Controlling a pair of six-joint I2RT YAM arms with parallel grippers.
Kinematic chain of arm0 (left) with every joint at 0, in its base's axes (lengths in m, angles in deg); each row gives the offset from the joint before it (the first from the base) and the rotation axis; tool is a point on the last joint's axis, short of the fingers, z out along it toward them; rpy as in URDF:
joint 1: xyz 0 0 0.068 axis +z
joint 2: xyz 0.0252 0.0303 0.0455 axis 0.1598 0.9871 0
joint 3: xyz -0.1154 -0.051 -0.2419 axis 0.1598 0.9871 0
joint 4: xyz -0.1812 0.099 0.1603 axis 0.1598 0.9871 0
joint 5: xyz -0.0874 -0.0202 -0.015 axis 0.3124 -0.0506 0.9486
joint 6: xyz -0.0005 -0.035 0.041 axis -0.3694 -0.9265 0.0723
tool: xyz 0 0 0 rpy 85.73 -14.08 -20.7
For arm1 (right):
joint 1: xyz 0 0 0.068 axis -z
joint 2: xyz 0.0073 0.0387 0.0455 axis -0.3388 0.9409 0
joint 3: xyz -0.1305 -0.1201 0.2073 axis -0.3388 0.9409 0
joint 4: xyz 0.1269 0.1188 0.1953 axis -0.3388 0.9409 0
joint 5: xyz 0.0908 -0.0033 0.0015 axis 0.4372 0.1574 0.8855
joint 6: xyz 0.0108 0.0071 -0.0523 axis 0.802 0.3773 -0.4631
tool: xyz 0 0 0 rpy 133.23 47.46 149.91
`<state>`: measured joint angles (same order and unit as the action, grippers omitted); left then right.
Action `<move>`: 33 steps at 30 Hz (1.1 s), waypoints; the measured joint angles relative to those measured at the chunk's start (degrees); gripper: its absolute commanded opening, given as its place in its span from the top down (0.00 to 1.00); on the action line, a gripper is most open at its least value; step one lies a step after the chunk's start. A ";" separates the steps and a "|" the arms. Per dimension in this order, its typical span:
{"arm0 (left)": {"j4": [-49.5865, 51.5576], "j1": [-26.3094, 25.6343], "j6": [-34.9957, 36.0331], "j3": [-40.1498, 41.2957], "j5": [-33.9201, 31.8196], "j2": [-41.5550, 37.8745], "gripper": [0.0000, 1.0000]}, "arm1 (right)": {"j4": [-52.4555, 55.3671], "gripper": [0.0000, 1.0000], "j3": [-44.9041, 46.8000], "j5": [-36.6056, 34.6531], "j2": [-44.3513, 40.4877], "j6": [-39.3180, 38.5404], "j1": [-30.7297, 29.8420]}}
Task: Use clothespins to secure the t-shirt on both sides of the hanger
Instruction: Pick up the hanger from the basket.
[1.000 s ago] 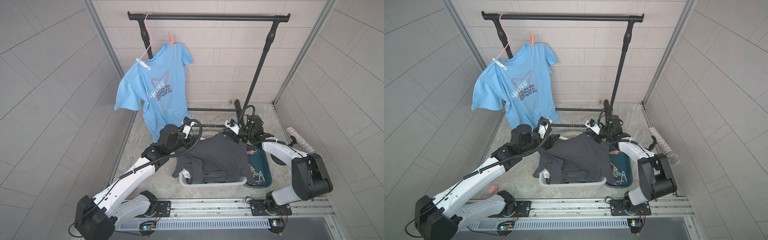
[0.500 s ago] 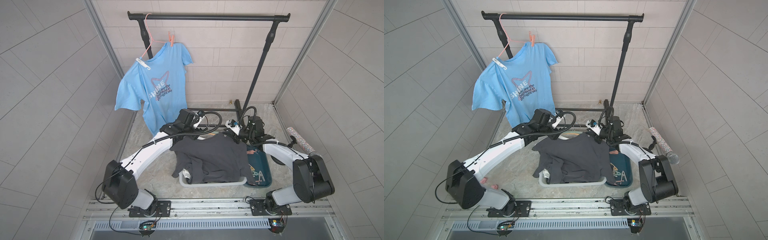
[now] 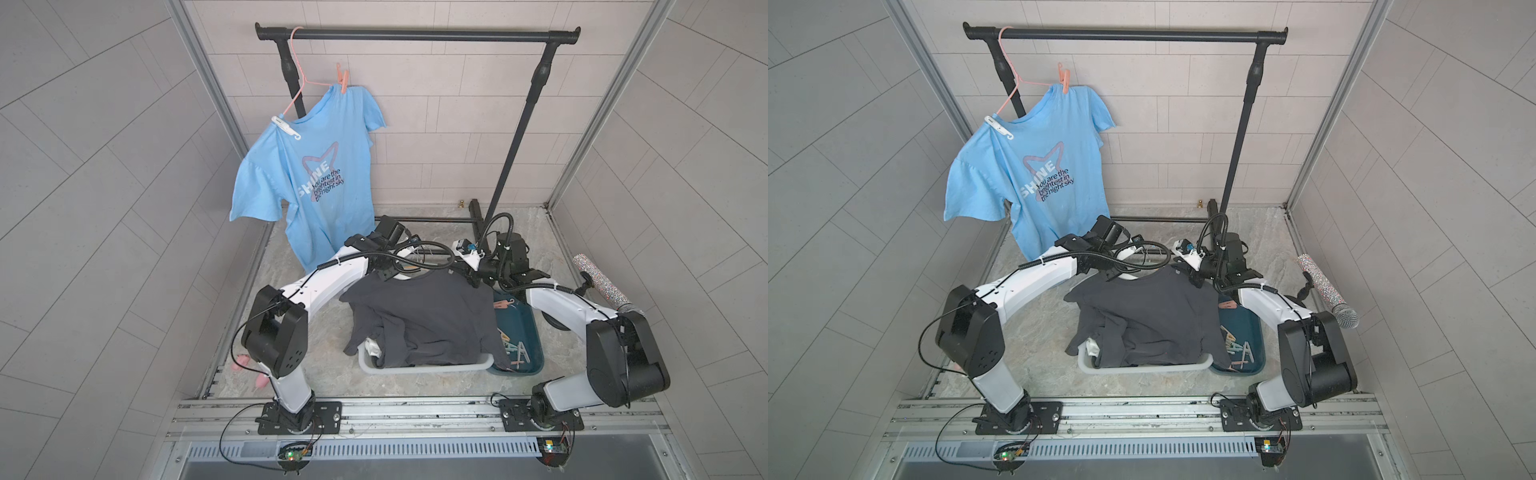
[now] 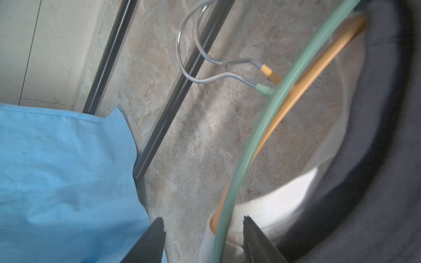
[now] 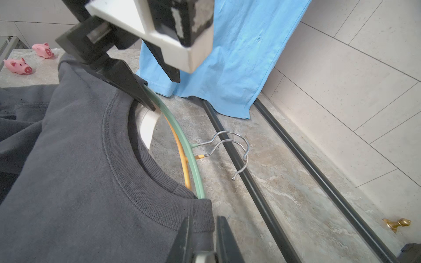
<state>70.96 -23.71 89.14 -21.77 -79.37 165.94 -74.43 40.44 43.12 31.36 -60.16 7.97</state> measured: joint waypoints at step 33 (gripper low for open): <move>-5.77 -0.07 9.33 8.92 2.32 -8.28 0.99 | 1.31 0.99 0.33 -0.55 -3.76 -1.29 -0.66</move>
<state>65.19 -23.77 98.47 -12.85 -77.06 157.66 -73.12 40.77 42.57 27.60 -61.45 7.31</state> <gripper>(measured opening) 0.089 0.169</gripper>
